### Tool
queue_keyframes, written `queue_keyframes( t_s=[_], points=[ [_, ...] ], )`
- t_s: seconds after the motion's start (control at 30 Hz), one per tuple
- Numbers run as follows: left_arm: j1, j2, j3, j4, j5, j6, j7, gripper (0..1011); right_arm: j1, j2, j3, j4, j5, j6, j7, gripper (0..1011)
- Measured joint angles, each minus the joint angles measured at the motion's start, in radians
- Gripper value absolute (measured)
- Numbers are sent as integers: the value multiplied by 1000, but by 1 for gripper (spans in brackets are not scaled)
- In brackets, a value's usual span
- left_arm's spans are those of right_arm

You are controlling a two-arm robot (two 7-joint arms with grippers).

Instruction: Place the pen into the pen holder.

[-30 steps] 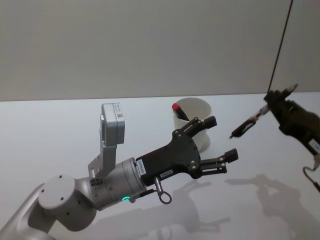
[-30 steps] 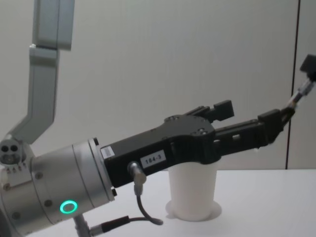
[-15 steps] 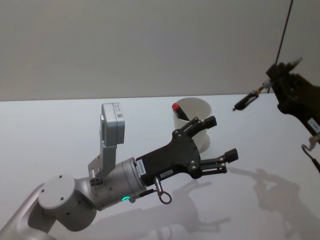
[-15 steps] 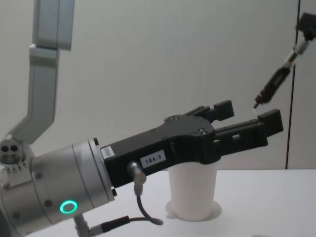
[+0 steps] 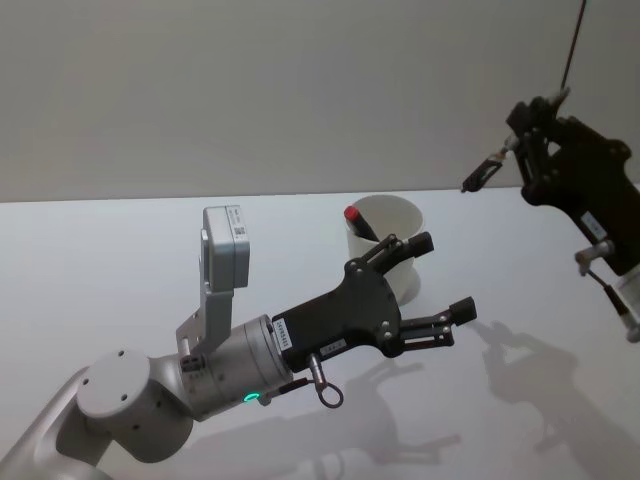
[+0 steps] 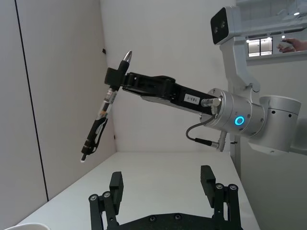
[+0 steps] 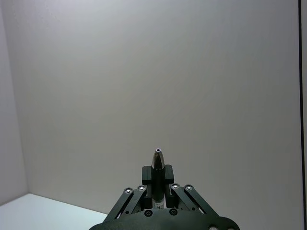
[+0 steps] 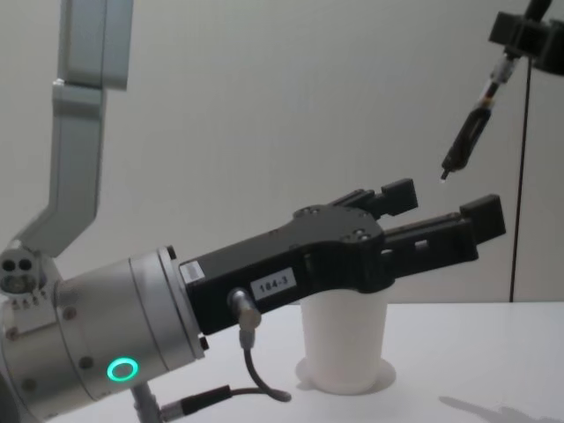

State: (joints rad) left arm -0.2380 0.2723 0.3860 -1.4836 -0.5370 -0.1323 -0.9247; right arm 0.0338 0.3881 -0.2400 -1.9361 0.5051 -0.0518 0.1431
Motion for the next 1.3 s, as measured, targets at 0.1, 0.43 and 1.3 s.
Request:
queue_keyframes(
  t_s=[0.1, 0.43, 1.3],
  points=[
    [0, 0, 0, 0, 0, 0, 0, 1001, 14, -13, -7, 14, -49, 9, -8, 129],
    [0, 0, 0, 0, 0, 0, 0, 1001, 65, -58, -31, 76, -175, 25, -12, 129],
    [0, 0, 0, 0, 0, 0, 0, 1001, 191, -178, -81, 278, -301, 60, 53, 129]
  ],
)
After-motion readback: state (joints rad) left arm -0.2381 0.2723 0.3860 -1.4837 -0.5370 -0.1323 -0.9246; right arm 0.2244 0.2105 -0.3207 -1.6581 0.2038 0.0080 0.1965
